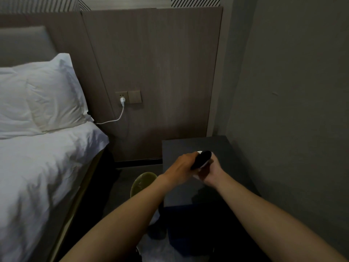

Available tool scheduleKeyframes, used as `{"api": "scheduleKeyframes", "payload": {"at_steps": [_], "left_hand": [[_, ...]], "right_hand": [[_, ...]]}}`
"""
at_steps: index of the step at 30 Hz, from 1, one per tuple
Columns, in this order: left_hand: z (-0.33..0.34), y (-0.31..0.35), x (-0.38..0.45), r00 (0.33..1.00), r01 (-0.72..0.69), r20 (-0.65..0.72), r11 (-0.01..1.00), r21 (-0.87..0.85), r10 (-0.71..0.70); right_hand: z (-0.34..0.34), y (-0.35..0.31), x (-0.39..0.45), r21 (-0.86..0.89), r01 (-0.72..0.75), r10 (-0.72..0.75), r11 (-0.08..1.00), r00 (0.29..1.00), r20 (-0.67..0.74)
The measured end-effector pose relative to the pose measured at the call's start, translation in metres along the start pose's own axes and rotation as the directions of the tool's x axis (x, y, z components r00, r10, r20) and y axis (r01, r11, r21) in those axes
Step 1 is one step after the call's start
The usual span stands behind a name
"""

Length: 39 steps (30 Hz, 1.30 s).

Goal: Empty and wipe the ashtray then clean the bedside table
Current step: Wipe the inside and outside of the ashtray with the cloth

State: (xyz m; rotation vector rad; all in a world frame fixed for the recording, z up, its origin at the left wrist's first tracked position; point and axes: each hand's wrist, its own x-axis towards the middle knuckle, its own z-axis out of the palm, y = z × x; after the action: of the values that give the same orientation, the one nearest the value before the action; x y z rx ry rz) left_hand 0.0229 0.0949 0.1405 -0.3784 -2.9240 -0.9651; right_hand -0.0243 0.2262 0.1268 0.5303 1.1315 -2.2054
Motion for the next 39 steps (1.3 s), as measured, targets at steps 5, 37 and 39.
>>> {"api": "scheduleKeyframes", "payload": {"at_steps": [5,37,39], "left_hand": [[-0.013,-0.006,-0.001,1.000,-0.026,-0.016,0.997,-0.077,0.025],[0.000,0.023,0.001,0.901,0.240,0.004,0.490,-0.838,-0.434],[0.001,0.012,0.005,0.881,0.248,-0.009,0.477,-0.843,-0.473]], "right_hand": [[-0.012,-0.004,0.000,0.035,-0.012,0.010,0.999,0.997,0.072],[0.023,0.007,0.012,-0.341,0.425,-0.470,0.839,0.881,-0.059],[0.020,0.004,0.016,-0.387,0.437,-0.480,0.812,0.877,-0.015]]}}
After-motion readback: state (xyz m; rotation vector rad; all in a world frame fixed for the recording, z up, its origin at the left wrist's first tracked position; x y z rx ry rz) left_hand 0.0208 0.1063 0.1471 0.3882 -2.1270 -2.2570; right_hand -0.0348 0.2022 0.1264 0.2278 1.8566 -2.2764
